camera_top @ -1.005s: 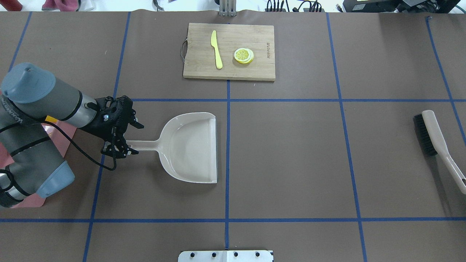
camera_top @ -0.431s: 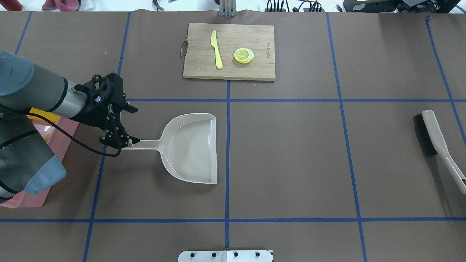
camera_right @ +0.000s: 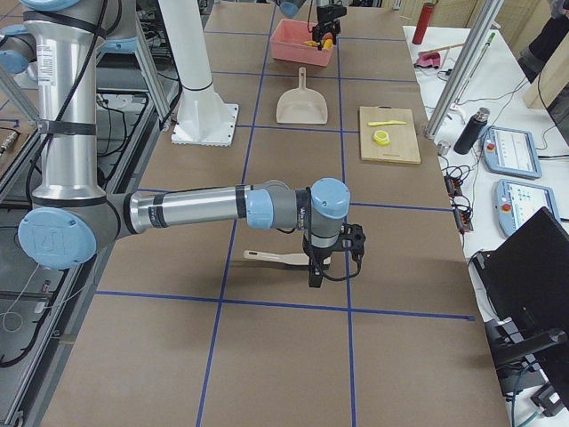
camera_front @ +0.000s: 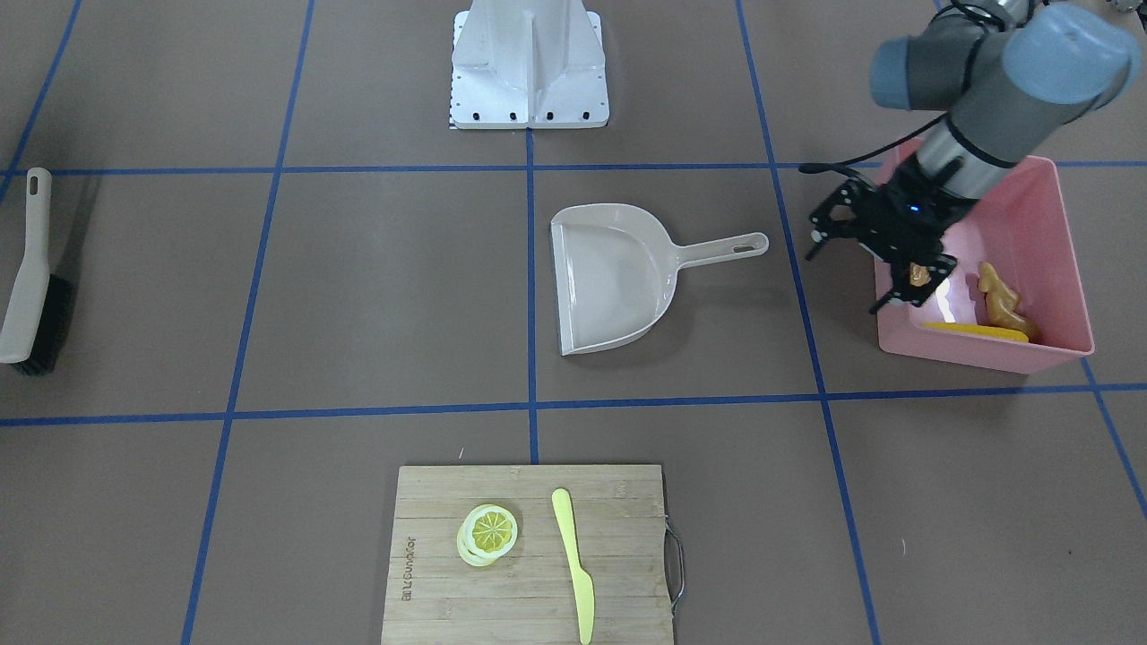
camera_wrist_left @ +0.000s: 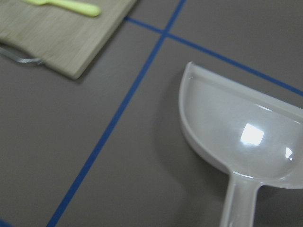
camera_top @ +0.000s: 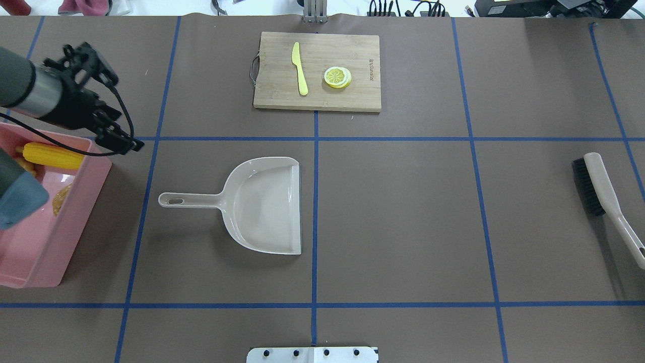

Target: Sweep and dump trash into bin

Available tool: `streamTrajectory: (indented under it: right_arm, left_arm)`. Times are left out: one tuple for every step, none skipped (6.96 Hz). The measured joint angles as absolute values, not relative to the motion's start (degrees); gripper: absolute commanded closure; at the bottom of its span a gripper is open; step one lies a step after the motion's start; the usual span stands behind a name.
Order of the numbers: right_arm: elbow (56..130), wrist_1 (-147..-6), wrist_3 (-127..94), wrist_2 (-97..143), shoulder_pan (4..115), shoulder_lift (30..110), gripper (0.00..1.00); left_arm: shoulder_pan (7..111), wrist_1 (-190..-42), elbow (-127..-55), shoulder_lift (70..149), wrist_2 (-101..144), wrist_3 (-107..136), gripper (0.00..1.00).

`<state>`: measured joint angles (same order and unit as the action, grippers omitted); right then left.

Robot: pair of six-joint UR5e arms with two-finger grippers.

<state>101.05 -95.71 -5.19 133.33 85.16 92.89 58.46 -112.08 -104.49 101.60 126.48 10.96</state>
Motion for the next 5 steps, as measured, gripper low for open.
streamTrajectory:
  right_arm:
    - [101.0, -95.7, -5.2, 133.3, 85.2, 92.9, 0.00]
    - [101.0, -95.7, -5.2, 133.3, 85.2, 92.9, 0.00]
    - [101.0, -95.7, -5.2, 133.3, 85.2, 92.9, 0.00]
    - [101.0, -95.7, -5.2, 133.1, 85.2, 92.9, 0.00]
    - [101.0, -95.7, -5.2, 132.7, 85.2, 92.9, 0.00]
  left_arm:
    - [64.3, -111.0, -102.2, 98.6, 126.8, 12.1, 0.02]
    - [70.2, -110.5, -100.2, 94.5, 128.1, 12.6, 0.02]
    - [76.2, -110.4, -98.0, 89.9, 130.8, 12.8, 0.02]
    - [82.0, -110.4, -95.3, 85.6, 133.2, 12.7, 0.02]
    - [85.7, -110.3, -93.5, 83.2, 133.6, 12.6, 0.02]
